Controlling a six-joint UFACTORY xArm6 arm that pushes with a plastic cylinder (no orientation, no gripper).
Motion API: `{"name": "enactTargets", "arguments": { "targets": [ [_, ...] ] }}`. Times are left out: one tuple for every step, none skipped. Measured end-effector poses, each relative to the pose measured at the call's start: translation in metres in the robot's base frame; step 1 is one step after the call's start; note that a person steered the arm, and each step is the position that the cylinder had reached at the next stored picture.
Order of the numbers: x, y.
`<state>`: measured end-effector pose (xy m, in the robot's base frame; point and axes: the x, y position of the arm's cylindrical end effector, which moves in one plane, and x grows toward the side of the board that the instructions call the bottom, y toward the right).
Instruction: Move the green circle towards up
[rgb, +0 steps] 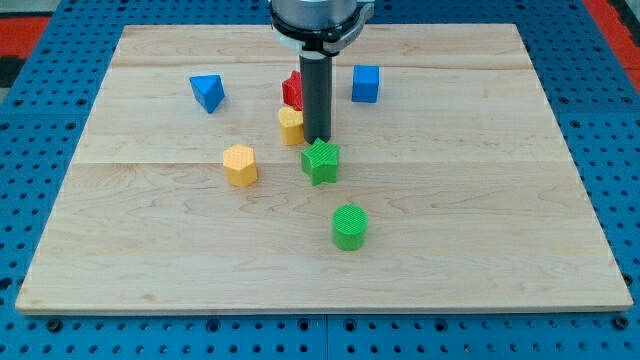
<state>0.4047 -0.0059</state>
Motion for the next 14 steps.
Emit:
{"name": "enactTargets", "arguments": {
  "targets": [
    [0.0, 0.033],
    [0.027, 0.059],
    [0.072, 0.059],
    [0.113, 0.055],
    [0.125, 0.053],
    [0.133, 0.064],
    [0.161, 0.072],
    [0.181, 0.048],
    [0.181, 0.037],
    [0.162, 0.05],
    [0.139, 0.052],
    [0.138, 0.036],
    [0.15, 0.036],
    [0.165, 0.035]
  ]
}}
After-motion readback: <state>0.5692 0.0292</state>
